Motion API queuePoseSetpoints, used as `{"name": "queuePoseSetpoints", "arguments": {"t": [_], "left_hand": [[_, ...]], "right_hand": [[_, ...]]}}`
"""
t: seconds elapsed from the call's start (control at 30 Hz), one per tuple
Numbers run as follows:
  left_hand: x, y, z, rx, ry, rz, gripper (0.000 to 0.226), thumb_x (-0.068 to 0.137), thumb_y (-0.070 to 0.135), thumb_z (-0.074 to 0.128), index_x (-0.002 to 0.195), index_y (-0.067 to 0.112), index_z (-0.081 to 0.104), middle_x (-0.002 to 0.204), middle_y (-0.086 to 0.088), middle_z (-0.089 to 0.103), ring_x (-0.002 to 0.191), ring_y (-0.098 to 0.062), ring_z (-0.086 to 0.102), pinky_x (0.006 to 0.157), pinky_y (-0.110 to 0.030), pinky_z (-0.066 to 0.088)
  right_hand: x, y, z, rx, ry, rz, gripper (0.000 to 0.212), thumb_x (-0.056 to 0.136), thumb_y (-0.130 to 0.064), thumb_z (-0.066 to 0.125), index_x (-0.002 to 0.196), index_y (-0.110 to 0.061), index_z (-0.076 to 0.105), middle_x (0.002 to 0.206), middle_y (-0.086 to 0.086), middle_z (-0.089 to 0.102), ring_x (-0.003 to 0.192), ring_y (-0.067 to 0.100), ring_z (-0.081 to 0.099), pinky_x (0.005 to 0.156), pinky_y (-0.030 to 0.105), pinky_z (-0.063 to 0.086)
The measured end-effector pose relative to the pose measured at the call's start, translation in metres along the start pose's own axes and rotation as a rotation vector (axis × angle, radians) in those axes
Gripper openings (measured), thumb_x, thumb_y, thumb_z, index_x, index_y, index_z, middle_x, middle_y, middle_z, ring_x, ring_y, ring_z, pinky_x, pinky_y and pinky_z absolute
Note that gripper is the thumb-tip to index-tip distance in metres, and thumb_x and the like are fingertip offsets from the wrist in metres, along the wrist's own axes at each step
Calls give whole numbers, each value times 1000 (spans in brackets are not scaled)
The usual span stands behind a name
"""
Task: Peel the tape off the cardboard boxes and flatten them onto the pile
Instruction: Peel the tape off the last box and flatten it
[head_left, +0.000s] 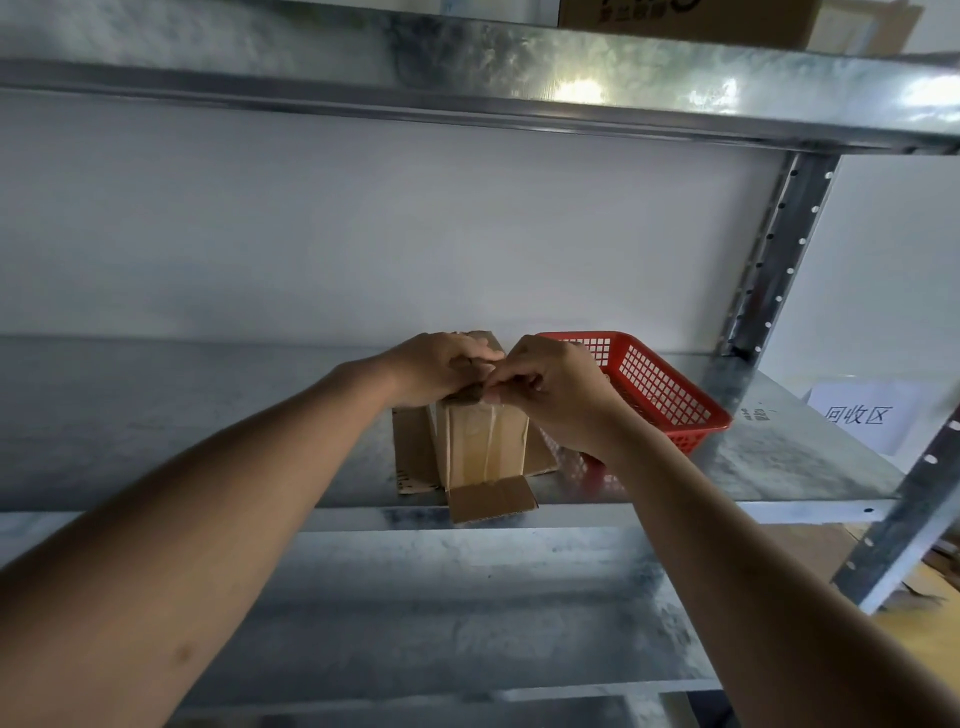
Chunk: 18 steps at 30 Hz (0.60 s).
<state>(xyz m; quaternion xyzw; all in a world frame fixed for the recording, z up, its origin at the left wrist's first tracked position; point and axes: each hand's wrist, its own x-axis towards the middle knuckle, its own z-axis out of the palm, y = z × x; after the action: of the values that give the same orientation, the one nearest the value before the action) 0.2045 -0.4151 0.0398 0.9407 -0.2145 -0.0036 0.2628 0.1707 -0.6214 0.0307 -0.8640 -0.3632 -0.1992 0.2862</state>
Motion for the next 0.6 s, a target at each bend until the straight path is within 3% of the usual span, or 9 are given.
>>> {"name": "queuePoseSetpoints", "arguments": {"t": [0.07, 0.13, 0.2, 0.3, 0.4, 0.5, 0.6], "left_hand": [[3, -3, 1, -26, -3, -3, 25, 108, 40, 53, 124, 51, 68, 112, 40, 58, 112, 8, 52, 85, -7, 33], [4, -5, 3, -46, -8, 0, 35, 106, 40, 56, 141, 37, 64, 138, 23, 54, 125, 4, 41, 82, 4, 26], [4, -6, 4, -87, 12, 8, 41, 105, 40, 58, 145, 31, 61, 149, 11, 53, 130, 1, 39, 82, 6, 24], [4, -5, 5, -130, 34, -3, 41, 104, 39, 61, 144, 29, 61, 152, 5, 53, 135, -3, 40, 86, 6, 23], [4, -6, 7, -88, 31, -32, 42, 104, 41, 60, 145, 32, 60, 156, 2, 49, 147, -15, 37, 105, -17, 23], [4, -7, 7, -45, 8, -57, 47, 104, 48, 56, 149, 34, 55, 165, 2, 37, 155, -17, 24, 118, -27, 18], [2, -7, 10, -35, -43, -93, 77, 89, 81, 49, 155, 43, 43, 172, 9, 16, 159, -13, 3, 129, -46, 4]], "right_hand": [[-2, 0, 0, -9, -34, 16, 11, 92, -18, 77, 102, -22, 82, 96, -4, 71, 86, 9, 64, 73, 20, 52], [-5, 1, 0, -11, -68, 14, 12, 93, -18, 76, 104, -19, 82, 97, -5, 71, 86, 8, 65, 72, 18, 51], [-7, 2, -1, -4, -87, 6, 14, 93, -18, 76, 105, -17, 81, 98, -6, 70, 86, 8, 64, 71, 14, 48], [-12, 2, -1, 17, -73, -3, 11, 93, -16, 76, 103, -13, 81, 97, -4, 67, 86, 8, 62, 72, 15, 47], [-19, 1, 1, 17, -38, -43, 6, 92, -12, 76, 96, -10, 80, 94, -6, 64, 83, 5, 60, 71, 10, 44], [-25, 4, 6, 19, 19, 27, 5, 94, -13, 73, 96, -12, 78, 95, -5, 64, 83, 8, 61, 70, 18, 49], [-29, 9, 12, 19, 93, 106, 8, 96, -15, 71, 95, -9, 75, 95, 0, 63, 80, 9, 59, 65, 15, 43]]}}
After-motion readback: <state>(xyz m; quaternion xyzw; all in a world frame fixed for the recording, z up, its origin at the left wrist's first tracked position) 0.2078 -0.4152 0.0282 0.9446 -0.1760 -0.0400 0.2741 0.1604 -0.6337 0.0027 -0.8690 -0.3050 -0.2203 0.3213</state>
